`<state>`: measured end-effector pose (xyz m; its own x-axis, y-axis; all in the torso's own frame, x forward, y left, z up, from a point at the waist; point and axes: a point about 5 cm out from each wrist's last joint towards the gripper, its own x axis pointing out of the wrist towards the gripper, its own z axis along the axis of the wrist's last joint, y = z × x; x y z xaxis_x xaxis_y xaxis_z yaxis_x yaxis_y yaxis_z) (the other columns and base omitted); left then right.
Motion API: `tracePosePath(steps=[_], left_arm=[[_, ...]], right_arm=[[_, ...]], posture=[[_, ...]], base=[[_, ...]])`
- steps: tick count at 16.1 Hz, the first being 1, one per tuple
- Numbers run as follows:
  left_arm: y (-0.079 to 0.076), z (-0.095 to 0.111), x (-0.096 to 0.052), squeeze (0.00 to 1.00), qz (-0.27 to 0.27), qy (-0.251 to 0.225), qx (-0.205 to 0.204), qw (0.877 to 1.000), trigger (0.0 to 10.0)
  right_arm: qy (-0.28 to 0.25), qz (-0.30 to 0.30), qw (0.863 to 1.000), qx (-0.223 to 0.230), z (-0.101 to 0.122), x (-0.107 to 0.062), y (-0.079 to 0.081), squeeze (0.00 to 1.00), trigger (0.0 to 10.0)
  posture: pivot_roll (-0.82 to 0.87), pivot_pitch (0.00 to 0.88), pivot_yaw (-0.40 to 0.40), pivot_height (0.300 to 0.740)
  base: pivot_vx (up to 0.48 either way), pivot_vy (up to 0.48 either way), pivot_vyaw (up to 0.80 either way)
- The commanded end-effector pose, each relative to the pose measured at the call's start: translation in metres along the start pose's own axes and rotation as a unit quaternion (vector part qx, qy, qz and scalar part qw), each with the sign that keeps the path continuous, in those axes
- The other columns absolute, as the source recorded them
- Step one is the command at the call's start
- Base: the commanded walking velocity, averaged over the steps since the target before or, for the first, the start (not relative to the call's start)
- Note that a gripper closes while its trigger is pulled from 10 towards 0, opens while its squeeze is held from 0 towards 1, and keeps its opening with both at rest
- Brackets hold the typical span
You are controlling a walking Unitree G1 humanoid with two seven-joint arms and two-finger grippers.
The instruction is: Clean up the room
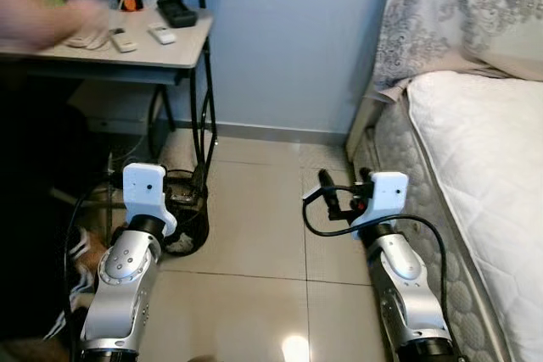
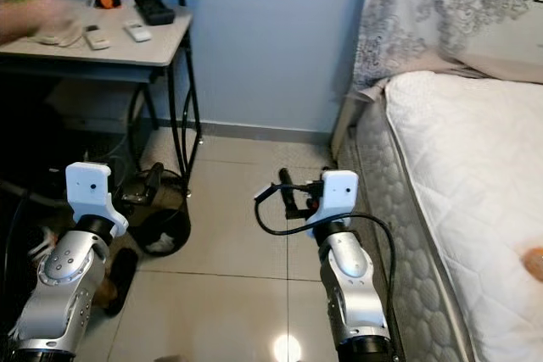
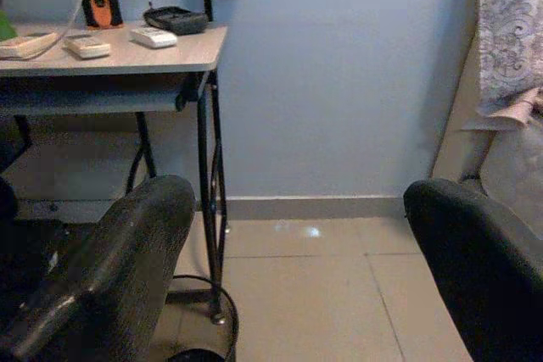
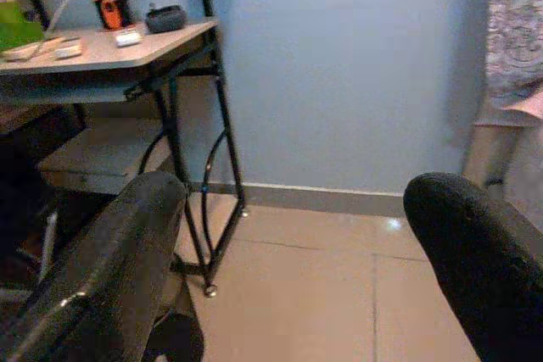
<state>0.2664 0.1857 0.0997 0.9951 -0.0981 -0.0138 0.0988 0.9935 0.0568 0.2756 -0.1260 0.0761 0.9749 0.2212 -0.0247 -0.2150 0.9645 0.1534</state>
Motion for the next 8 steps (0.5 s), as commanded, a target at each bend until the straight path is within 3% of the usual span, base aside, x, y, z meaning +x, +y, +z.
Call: tracePosePath(steps=[1, 3, 5, 8], left_arm=[[-0.008, 0.004, 0.003, 1.0, -0.029, -0.005, 0.001, 1.0, 10.0], [-0.005, 0.007, 0.005, 1.0, -0.008, -0.014, -0.006, 1.0, 10.0], [0.017, 0.01, 0.006, 1.0, 0.091, -0.018, -0.055, 0.994, 10.0], [0.013, 0.006, -0.002, 1.0, 0.074, -0.005, -0.046, 0.996, 10.0]], right_arm=[[-0.005, 0.0, 1.0, -0.01, 0.002, -0.001, -0.003, 1.0, 10.0], [-0.009, -0.031, 0.999, -0.028, 0.004, -0.001, -0.01, 1.0, 10.0], [-0.008, -0.074, 0.997, -0.008, 0.004, -0.002, -0.021, 1.0, 10.0], [0.001, -0.092, 0.996, -0.004, 0.001, -0.001, -0.03, 1.0, 10.0]], posture=[[0.07, 0.0, -0.046, 0.74], [0.07, 0.0, -0.047, 0.74], [0.06, 0.0, -0.047, 0.74], [0.08, 0.0, -0.047, 0.74]], base=[[0.0, 0.0, 0.0], [0.0, 0.0, 0.0], [0.0, 0.0, 0.0], [0.0, 0.0, 0.0]])
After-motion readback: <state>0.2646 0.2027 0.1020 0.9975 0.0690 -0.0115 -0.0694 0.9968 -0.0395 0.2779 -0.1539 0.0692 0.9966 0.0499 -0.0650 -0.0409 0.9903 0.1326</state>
